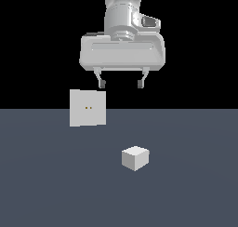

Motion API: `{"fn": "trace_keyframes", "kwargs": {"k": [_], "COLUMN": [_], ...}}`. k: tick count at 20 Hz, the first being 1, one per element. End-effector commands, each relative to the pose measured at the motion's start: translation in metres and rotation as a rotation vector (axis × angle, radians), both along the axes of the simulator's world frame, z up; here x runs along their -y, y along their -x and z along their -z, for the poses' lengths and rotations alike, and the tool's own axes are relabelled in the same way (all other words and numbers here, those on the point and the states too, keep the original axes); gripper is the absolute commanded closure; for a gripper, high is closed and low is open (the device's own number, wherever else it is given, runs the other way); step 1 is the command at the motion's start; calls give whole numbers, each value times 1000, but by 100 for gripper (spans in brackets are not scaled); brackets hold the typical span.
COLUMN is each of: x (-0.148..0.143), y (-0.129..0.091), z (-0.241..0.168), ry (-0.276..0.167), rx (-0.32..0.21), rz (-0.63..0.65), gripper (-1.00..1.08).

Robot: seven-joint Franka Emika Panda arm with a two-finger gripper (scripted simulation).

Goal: Plug the charger into the wall socket.

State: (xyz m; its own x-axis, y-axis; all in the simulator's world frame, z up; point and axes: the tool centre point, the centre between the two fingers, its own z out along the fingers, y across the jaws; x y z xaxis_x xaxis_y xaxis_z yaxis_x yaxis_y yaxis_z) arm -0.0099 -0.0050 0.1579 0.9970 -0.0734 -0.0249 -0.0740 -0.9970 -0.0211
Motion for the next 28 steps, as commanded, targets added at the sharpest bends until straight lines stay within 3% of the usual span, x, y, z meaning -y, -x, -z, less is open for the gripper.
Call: {"fn": "trace_keyframes", "kwargs": {"k": [1, 12, 28], "x": [0, 5, 20], "y": [0, 9, 46], "z": [0, 11, 54], "ry": [0, 12, 62], "rx": [0, 23, 115], "rz": [0, 86, 422], "gripper": [-92, -92, -92]}}
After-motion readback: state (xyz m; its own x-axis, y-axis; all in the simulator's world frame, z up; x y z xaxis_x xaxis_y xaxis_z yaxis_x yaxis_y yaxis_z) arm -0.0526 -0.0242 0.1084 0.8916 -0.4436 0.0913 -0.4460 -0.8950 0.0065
